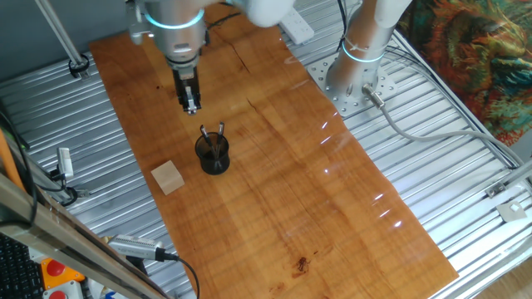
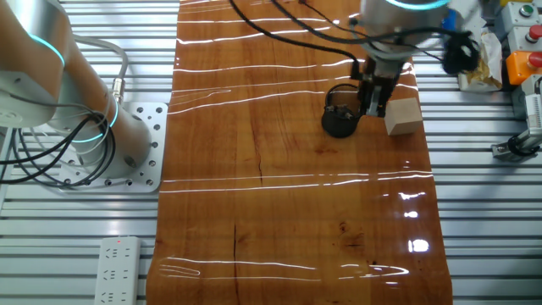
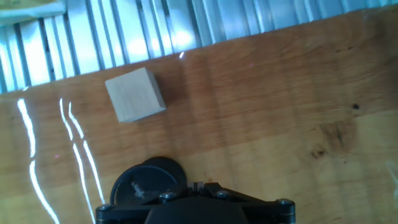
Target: Put the pen into the pen holder
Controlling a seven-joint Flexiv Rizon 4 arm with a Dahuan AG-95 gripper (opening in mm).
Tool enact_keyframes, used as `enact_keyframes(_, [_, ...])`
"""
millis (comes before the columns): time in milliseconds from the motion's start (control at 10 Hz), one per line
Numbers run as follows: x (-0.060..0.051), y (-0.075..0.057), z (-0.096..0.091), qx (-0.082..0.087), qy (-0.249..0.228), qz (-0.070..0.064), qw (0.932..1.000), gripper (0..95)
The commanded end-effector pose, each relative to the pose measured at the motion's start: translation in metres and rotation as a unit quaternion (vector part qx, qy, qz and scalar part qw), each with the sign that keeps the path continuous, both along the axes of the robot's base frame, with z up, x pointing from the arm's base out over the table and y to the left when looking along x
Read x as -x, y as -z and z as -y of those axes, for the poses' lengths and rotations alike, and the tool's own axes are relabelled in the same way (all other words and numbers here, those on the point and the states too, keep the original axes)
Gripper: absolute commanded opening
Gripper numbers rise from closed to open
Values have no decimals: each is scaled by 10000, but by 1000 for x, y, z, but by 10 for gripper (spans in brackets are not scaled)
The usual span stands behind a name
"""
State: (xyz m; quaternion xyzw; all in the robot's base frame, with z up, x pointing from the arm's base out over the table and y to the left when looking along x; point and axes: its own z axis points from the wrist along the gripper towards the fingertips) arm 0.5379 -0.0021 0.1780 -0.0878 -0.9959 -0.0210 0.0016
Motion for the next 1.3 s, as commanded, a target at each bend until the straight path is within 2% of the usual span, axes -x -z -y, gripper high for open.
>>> enact_keyframes(100, [2,2,0,168,-737,-122,9971,0])
enact_keyframes(500, [3,2,0,206,-946,-97,9953,0])
enact_keyframes(1300, [3,2,0,216,-902,-73,9957,0])
